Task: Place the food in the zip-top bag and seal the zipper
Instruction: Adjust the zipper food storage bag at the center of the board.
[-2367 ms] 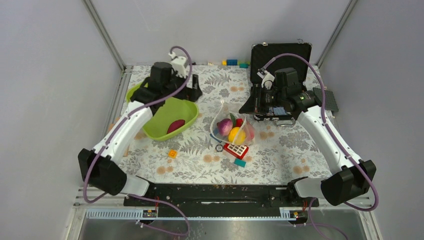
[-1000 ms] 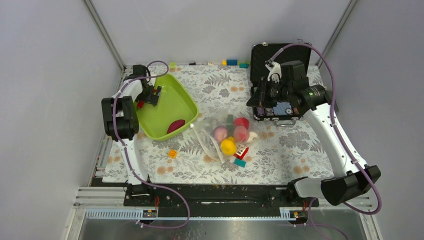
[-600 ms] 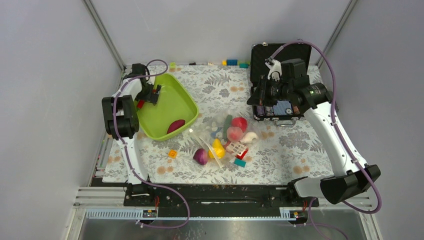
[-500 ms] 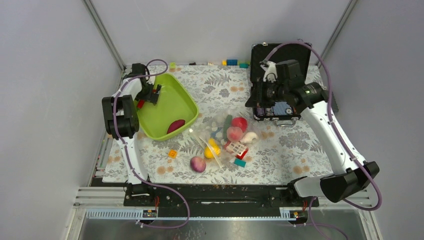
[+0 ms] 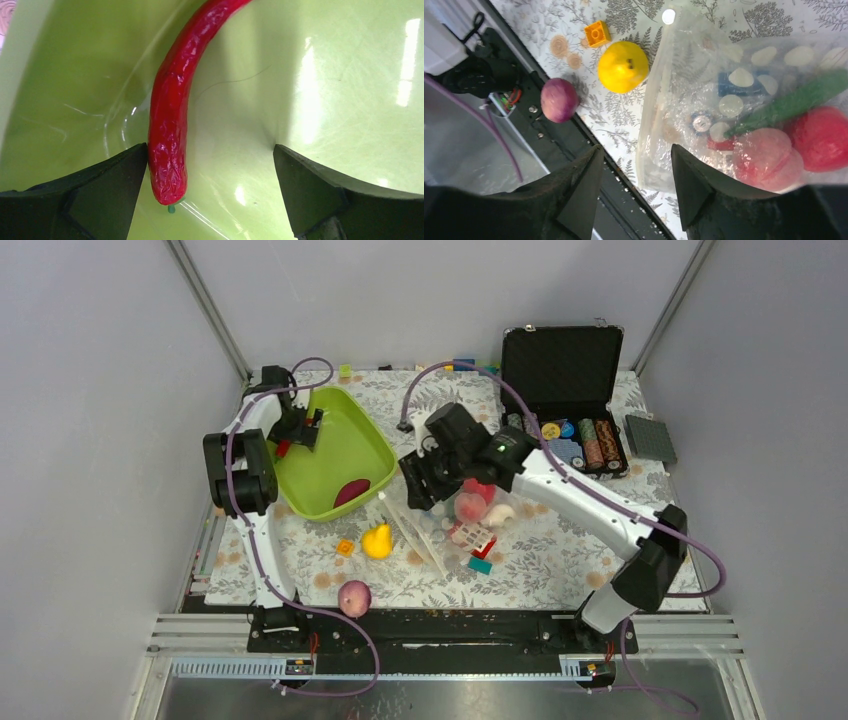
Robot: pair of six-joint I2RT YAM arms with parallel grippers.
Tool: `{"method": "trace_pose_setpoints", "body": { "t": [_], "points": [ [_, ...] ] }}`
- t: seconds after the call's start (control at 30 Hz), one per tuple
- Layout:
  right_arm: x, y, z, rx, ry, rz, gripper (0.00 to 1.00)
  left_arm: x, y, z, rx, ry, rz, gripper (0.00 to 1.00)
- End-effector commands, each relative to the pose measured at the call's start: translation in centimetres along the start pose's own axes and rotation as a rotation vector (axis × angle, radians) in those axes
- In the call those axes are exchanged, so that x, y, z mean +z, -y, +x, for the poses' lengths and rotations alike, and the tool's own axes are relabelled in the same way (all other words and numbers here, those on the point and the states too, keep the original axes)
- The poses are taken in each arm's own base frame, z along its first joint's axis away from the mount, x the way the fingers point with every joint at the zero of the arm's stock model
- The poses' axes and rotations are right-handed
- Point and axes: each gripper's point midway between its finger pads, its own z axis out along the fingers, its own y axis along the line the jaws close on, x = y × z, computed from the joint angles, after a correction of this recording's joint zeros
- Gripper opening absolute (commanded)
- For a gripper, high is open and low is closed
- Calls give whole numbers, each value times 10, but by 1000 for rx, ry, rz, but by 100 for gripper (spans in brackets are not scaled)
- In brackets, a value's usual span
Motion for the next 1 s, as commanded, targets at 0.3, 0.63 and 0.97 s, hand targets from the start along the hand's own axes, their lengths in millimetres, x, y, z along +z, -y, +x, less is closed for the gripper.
{"method": "trace_pose_setpoints", "body": {
  "t": [0.3,0.63,0.97],
  "points": [
    [60,22,6,-154,-1,257,67,-143,41,-80,-196,413,227,99],
    [84,58,51,-184,-89,471,63,-212,87,-37,-666,460,235,99],
    [62,66,68,-265,-83,521,59,-261,174,51,-737,439,295,99]
  ]
}}
